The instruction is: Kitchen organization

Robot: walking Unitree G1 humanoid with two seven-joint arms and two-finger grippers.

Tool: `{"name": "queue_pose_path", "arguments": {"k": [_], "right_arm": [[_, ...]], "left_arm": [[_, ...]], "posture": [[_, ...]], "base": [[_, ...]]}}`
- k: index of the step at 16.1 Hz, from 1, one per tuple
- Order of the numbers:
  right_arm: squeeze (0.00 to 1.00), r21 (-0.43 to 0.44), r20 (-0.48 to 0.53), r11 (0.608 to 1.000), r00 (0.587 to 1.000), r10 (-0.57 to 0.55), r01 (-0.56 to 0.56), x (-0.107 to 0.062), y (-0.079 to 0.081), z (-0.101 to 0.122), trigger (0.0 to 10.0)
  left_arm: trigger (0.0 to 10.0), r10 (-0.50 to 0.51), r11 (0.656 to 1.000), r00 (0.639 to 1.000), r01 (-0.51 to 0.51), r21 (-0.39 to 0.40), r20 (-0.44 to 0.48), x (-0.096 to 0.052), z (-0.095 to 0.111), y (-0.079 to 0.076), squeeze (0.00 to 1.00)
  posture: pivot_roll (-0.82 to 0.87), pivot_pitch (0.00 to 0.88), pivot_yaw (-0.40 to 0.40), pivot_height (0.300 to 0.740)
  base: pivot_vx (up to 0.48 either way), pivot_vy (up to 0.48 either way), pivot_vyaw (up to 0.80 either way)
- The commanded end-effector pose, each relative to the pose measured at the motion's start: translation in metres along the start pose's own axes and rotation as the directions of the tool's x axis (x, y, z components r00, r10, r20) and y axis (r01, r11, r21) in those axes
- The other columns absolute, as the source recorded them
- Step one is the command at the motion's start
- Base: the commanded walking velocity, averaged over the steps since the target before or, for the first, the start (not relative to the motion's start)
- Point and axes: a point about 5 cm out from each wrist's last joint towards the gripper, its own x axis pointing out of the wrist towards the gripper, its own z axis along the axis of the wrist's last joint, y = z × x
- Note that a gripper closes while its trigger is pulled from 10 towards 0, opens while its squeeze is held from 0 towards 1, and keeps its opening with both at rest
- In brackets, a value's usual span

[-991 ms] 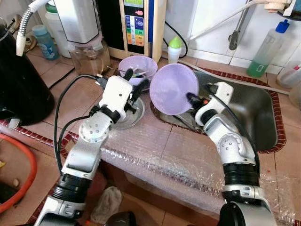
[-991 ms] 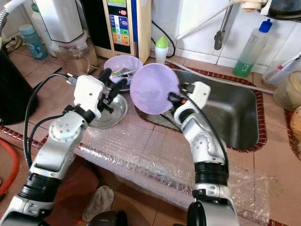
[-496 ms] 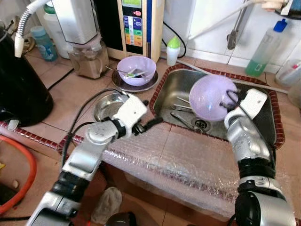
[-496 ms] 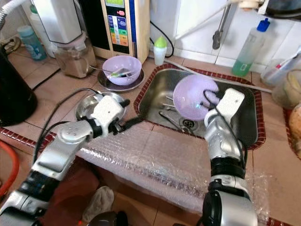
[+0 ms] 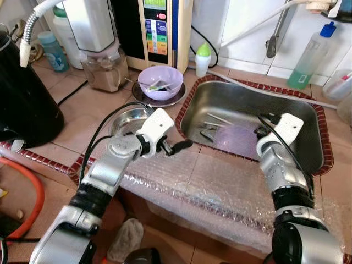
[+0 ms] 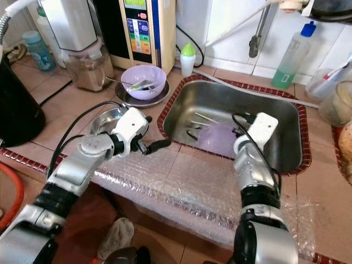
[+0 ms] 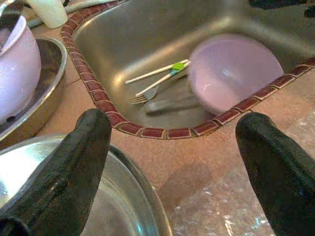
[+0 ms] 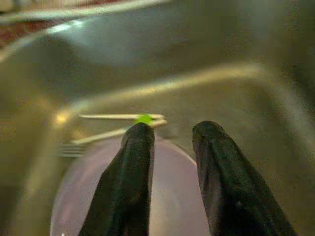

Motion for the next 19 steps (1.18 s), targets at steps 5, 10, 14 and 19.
{"name": "queue_pose_path", "arguments": {"k": [5,10,14,19], "right_arm": [[1.0,0.024,0.12,0.99,0.984,0.132,-0.136,-0.011,0.017,0.008,10.0],[1.0,-0.067,0.229,0.948,0.92,0.319,-0.312,-0.035,0.033,0.008,10.0],[1.0,-0.137,0.217,0.929,0.905,0.366,-0.343,-0.045,0.037,-0.001,10.0],[0.0,-0.196,0.205,0.841,0.818,0.538,-0.504,-0.061,0.06,0.0,10.0]], "left_arm": [[10.0,0.073,0.997,0.996,-0.072,-0.023,0.059,-0.003,0.011,0.013,1.0],[10.0,0.419,0.908,0.884,-0.402,-0.121,0.209,-0.031,0.025,0.046,1.0],[10.0,0.663,0.742,0.74,-0.628,-0.236,0.117,-0.06,-0.002,0.06,1.0],[10.0,0.792,0.571,0.604,-0.784,-0.243,-0.088,-0.083,-0.039,0.073,0.42]], "posture": [[-0.05,0.02,0.057,0.74],[-0.05,0.034,0.043,0.74],[-0.04,0.033,0.033,0.74],[-0.04,0.029,0.029,0.74]], "base": [[0.0,0.0,0.0],[0.0,0.0,0.0],[0.0,0.0,0.0],[0.0,0.0,0.0]]}}
